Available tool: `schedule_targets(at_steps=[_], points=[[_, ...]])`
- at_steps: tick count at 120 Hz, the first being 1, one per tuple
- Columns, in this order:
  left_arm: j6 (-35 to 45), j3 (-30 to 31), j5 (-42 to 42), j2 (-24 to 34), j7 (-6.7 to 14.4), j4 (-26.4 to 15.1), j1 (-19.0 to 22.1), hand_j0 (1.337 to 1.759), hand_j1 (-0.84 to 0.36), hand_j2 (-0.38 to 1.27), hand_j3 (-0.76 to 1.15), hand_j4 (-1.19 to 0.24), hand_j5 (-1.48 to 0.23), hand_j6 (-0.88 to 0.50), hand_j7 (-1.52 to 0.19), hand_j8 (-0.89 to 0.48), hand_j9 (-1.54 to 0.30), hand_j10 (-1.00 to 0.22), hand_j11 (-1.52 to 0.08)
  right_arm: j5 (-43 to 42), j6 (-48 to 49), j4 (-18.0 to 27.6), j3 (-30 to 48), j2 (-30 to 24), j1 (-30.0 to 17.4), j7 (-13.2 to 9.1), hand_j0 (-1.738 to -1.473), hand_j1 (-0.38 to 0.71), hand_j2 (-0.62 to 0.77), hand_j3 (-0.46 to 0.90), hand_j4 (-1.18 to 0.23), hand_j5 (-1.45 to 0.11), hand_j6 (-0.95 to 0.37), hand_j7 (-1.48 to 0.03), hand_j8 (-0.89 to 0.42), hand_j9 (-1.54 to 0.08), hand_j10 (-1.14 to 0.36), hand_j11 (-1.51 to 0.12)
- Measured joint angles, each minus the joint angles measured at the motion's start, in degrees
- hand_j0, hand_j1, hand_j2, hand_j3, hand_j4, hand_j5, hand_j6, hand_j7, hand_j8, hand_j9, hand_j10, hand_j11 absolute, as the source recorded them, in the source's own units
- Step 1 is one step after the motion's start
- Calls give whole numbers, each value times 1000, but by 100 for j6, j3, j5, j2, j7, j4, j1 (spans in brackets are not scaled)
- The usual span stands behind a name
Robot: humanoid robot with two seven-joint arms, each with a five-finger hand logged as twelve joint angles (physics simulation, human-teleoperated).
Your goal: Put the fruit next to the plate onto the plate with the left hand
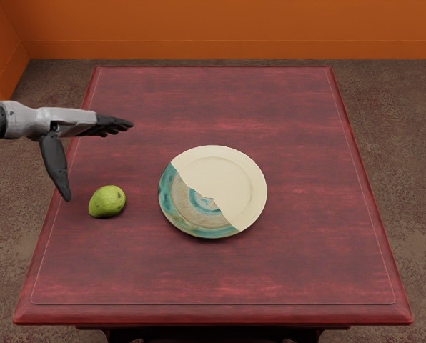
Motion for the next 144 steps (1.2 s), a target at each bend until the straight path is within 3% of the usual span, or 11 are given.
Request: schedule_targets(at_steps=[17,23,28,38,43,50,58,87,102,117,144], points=[[0,-12,16,31,4,-33,-9,1658,339,3,0,-15,-13,-16,-13,-15,-13,-14,-13,1,0,-1,10,0,0,0,-1658,-349,0,0,0,0,0,0,0,0,0,0],[0,-9,15,25,171,-58,-9,1658,339,3,0,-15,-13,-16,-13,-15,-13,-14,-13,1,0,-1,12,0,0,0,-1658,-349,0,0,0,0,0,0,0,0,0,0],[0,-15,-1,-2,538,-87,-49,1658,339,3,0,-15,-14,-16,-13,-16,-13,-14,-13,1,0,-1,13,0,1,0,-1658,-349,0,0,0,0,0,0,0,0,0,0],[0,-97,-82,-89,1676,-163,-105,1658,339,3,0,-15,-14,-16,-13,-16,-13,-14,-13,0,0,-1,14,0,2,0,-1658,-349,0,0,0,0,0,0,0,0,0,0],[0,-176,-109,-169,2111,-181,-106,1658,339,3,0,-15,-14,-16,-13,-16,-13,-14,-13,-1,0,1,16,0,2,0,-1658,-349,0,0,0,0,0,0,0,0,0,0],[0,-246,-123,-301,2491,-198,-112,1658,339,3,0,-15,-14,-16,-13,-16,-13,-14,-13,-1,0,-1,19,0,6,0,-1658,-349,0,0,0,0,0,0,0,0,0,0],[0,-289,-104,-309,2730,-212,-165,1658,339,3,0,-15,-14,-16,-13,-16,-13,-14,-13,0,0,-2,21,0,8,0,-1658,-349,0,0,0,0,0,0,0,0,0,0],[327,-275,449,-936,2970,-288,-65,1658,337,3,0,-15,-15,-17,-14,-16,-14,-15,-14,1,0,-3,23,0,11,0,-1658,-349,0,0,0,0,0,0,0,0,0,0],[937,-239,591,-618,2988,-779,-35,1658,337,3,0,-15,-15,-16,-14,-16,-14,-14,-14,-1,0,-3,21,0,11,0,-1658,-349,0,0,0,0,0,0,0,0,0,0],[1446,-104,881,-944,2994,-1085,165,1658,337,3,0,-15,-15,-17,-15,-16,-15,-15,-14,0,0,-2,19,0,11,0,-1658,-349,0,0,0,0,0,0,0,0,0,0],[1795,32,1194,-1205,2996,-959,465,1658,336,4,0,-16,-16,-17,-16,-17,-16,-15,-16,0,0,-3,16,0,11,0,-1658,-349,0,0,0,0,0,0,0,0,0,0]])
